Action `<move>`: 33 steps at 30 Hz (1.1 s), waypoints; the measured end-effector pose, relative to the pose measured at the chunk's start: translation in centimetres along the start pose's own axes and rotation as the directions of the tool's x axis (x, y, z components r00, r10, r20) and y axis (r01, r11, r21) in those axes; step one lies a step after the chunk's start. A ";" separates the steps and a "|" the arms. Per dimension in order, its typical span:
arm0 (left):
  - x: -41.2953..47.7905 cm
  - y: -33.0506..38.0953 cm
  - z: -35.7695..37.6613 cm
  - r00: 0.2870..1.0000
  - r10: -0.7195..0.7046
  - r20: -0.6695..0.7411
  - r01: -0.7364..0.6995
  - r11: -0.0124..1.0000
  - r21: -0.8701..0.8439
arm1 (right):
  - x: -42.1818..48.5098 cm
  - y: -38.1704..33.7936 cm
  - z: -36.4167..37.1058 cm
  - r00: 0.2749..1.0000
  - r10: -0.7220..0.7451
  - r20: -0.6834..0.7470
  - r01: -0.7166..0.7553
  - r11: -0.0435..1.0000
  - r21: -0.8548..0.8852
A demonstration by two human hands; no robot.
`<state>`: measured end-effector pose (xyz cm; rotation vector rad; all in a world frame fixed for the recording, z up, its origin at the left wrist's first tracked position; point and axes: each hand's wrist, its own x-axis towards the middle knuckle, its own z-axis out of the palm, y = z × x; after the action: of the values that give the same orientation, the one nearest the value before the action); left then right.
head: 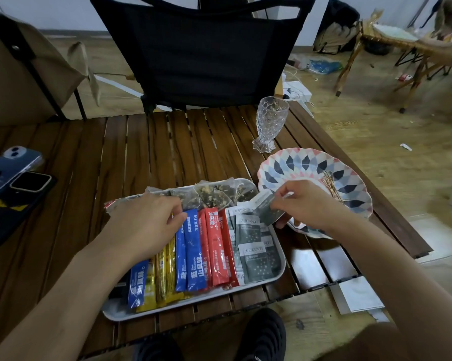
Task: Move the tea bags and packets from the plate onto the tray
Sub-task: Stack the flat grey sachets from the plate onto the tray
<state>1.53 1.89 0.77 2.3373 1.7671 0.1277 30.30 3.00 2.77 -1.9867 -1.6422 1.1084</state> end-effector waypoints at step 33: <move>-0.1 -0.3 -0.2 1.000 0.008 -0.008 -0.008 1.000 0.005 | 0.4 -0.5 2.4 0.977 -0.188 -0.098 0.113 0.855 -0.507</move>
<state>1.21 1.85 0.90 2.3508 1.7640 0.1337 28.22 2.99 1.44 -2.1174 -2.1205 0.4919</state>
